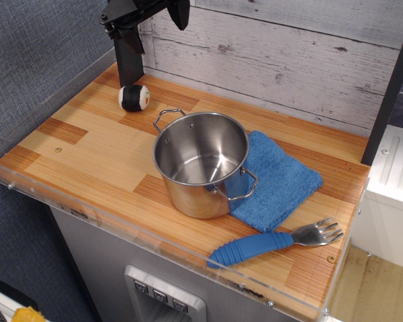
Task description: Move sushi roll directly above silver pot.
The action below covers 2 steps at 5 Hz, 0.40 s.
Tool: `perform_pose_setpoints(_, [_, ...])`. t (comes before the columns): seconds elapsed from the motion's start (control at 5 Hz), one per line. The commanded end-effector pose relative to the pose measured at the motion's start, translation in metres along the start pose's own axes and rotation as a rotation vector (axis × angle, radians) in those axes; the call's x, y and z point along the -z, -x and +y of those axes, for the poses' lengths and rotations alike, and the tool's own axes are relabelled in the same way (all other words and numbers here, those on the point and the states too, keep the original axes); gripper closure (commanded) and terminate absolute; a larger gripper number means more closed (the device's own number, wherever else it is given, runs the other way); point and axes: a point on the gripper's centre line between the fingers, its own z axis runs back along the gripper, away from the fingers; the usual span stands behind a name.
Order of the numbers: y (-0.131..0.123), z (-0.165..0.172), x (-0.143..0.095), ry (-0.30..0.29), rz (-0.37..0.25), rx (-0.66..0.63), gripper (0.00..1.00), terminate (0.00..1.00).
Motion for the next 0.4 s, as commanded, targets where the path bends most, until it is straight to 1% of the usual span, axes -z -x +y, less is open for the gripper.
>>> perform_pose_setpoints(0.0, [0.000, 0.000, 0.000, 0.000, 0.000, 0.000, 0.00, 0.00])
perform_pose_setpoints(0.2, [-0.024, 0.017, 0.000, -0.100, 0.028, -0.261, 0.00, 0.00])
